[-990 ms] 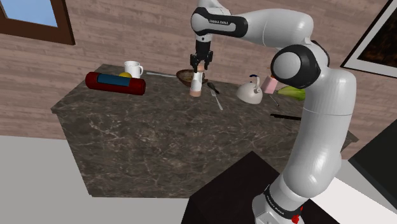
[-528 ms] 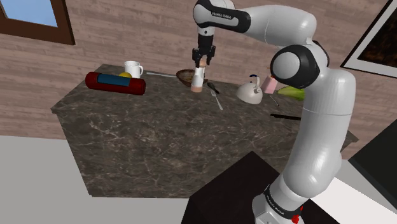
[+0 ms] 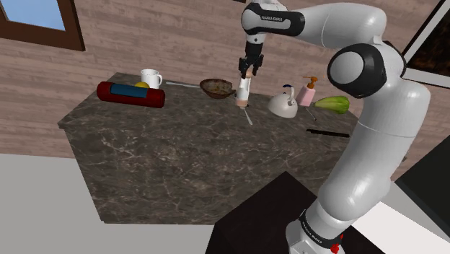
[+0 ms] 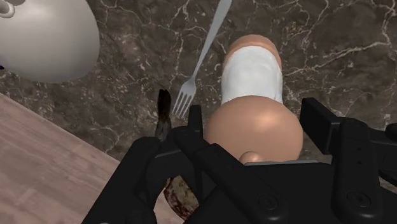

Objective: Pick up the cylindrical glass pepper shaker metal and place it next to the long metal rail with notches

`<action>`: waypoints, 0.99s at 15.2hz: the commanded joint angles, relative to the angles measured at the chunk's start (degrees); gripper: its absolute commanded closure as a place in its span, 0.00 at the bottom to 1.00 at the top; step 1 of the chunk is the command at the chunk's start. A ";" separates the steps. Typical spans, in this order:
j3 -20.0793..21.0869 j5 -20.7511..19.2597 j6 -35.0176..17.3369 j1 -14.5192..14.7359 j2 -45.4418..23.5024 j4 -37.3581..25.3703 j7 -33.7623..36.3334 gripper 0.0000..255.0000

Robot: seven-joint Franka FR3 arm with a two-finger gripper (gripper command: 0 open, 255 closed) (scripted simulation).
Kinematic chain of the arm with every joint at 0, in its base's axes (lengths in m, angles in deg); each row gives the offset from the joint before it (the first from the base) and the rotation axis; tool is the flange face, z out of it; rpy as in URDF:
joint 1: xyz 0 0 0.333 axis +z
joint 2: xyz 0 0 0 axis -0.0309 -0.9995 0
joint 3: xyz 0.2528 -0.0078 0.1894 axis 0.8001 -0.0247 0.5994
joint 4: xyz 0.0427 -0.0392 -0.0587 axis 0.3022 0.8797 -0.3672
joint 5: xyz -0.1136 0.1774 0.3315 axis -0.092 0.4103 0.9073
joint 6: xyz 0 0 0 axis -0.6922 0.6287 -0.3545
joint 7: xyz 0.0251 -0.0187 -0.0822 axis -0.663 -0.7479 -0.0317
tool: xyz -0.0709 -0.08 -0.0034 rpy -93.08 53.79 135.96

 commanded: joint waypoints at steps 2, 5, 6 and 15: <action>-1.32 0.26 -1.88 -2.23 2.69 4.05 -3.38 1.00; -2.81 0.50 -3.19 -4.41 4.66 6.82 -6.95 1.00; -3.32 0.58 -3.58 -5.14 5.20 7.58 -8.16 1.00; -8.30 1.54 -6.20 -11.67 7.45 10.93 -19.59 1.00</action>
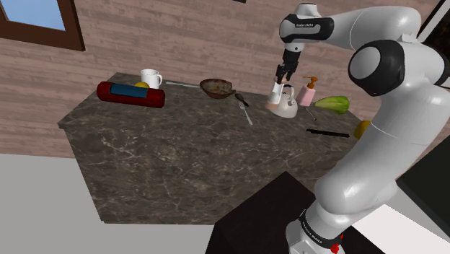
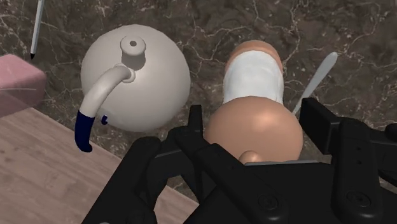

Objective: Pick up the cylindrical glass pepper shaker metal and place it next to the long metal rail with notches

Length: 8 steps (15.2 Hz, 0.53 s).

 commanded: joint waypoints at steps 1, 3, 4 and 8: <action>-1.12 0.31 -0.34 -1.45 0.04 0.01 -2.69 1.00; -2.26 0.68 -0.68 -2.95 -0.21 -0.21 -5.36 1.00; -2.83 0.90 -0.82 -3.70 -0.42 -0.43 -6.70 1.00; -5.08 2.00 -1.18 -6.80 -1.86 -2.05 -12.16 1.00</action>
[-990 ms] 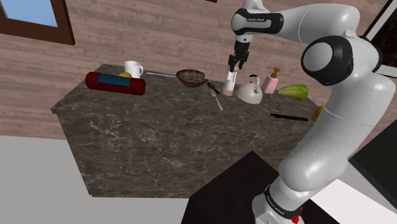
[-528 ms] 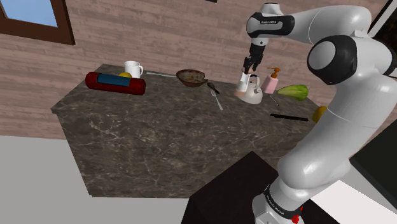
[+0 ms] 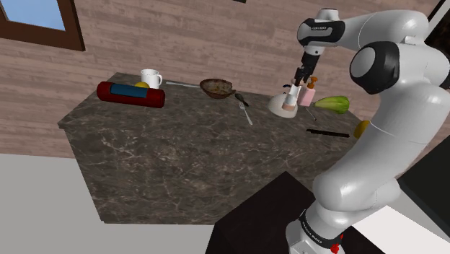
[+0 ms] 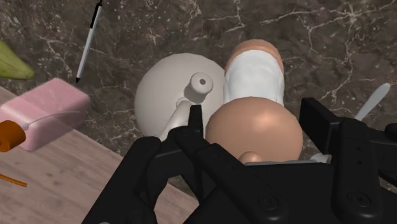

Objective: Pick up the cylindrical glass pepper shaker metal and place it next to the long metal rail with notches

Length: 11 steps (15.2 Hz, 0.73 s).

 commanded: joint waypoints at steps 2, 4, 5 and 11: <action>-1.62 1.12 -0.17 -2.44 -1.88 -2.10 -4.24 1.00; -2.67 1.94 -0.09 -4.11 -3.21 -3.70 -7.02 1.00; -3.16 2.40 0.00 -5.00 -3.96 -4.63 -8.42 1.00; -5.65 5.75 1.38 -10.85 -9.88 -12.23 -16.69 1.00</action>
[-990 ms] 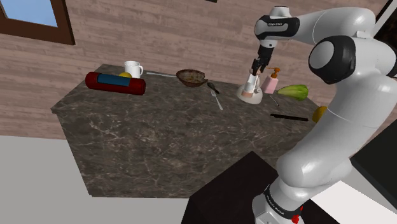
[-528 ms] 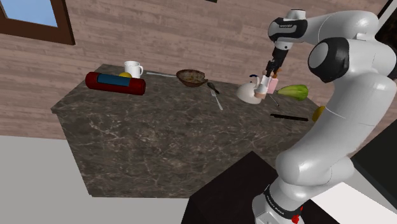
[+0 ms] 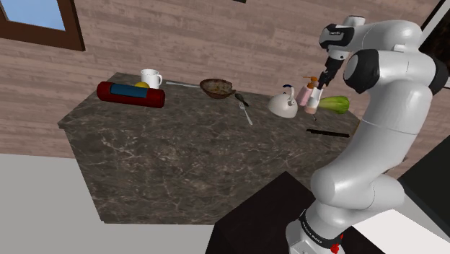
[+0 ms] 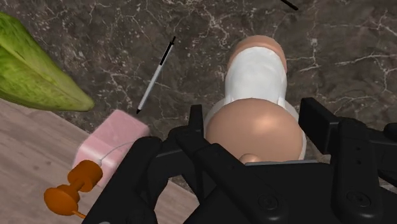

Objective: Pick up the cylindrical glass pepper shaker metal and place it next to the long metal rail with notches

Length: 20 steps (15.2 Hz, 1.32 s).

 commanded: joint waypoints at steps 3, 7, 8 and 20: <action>-1.17 2.71 1.69 -4.44 -5.28 -7.05 -5.32 1.00; -1.82 5.74 4.74 -9.76 -11.87 -16.69 -10.20 1.00; -1.85 6.54 5.81 -11.28 -13.86 -19.75 -11.31 1.00; -1.56 9.50 4.49 -17.41 -22.18 -26.82 -15.74 1.00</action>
